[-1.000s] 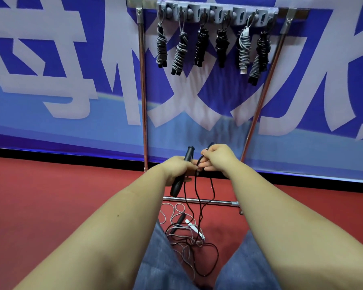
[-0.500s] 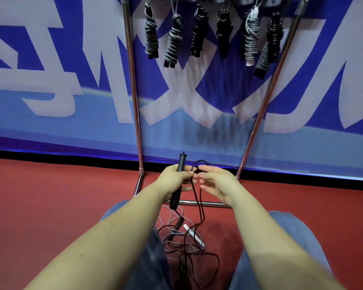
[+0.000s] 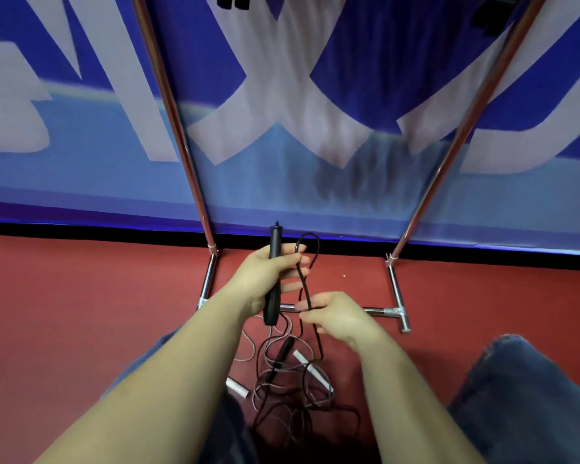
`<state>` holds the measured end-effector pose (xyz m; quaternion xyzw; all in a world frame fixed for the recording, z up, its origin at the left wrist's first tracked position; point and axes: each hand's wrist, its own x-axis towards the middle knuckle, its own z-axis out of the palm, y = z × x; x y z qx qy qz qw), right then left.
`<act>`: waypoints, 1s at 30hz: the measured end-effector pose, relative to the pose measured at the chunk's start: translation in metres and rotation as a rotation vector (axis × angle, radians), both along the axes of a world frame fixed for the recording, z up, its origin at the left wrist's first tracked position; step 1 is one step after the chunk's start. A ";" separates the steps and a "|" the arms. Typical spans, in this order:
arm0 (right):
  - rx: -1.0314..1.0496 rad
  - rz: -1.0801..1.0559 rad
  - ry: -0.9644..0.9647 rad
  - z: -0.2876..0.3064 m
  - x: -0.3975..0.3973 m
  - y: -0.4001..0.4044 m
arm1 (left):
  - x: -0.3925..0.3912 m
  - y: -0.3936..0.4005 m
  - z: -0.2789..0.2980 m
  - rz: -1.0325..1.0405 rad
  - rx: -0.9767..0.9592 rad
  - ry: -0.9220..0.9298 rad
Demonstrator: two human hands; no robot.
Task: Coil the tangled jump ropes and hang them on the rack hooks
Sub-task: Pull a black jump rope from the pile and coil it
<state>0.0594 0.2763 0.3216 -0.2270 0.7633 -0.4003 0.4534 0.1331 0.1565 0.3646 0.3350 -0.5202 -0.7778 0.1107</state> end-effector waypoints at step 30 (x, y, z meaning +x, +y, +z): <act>-0.121 -0.326 -0.231 -0.024 -0.071 -0.086 | -0.055 -0.042 -0.067 0.119 0.056 -0.245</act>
